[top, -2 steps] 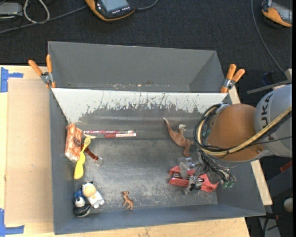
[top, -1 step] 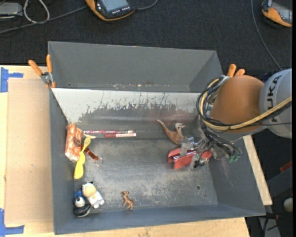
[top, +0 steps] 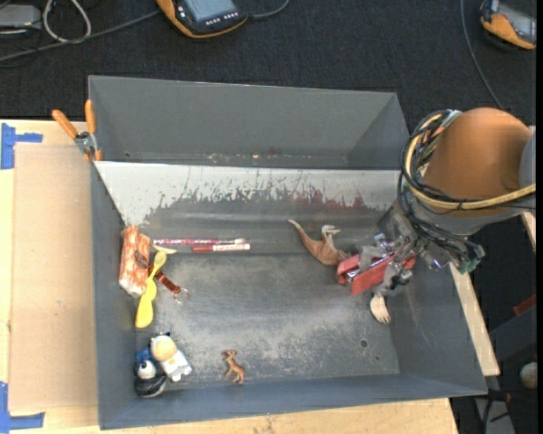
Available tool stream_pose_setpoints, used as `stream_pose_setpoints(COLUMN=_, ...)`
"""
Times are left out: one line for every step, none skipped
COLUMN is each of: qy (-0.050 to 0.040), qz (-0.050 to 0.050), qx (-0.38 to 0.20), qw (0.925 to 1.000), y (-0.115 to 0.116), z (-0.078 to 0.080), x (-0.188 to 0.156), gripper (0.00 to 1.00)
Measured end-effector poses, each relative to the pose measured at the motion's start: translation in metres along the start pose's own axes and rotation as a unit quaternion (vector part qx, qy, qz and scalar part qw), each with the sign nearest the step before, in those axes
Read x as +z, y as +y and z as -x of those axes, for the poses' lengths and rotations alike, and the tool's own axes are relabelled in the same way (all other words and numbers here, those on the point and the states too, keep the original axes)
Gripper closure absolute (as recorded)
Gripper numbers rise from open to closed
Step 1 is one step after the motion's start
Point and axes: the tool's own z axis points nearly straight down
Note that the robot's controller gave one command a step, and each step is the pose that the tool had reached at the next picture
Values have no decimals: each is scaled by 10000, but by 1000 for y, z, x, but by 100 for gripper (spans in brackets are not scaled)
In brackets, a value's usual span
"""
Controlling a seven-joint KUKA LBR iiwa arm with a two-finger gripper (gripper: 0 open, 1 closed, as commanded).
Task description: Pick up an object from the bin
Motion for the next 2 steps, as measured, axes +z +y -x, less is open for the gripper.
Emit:
stream_pose_setpoints(qy=-18, qz=-7, qx=-847, qw=9964, y=-6, z=13, x=31, gripper=100)
stream_pose_setpoints(qy=11, qz=22, qx=-1590, qw=9873, y=-9, z=2, x=-25, gripper=100)
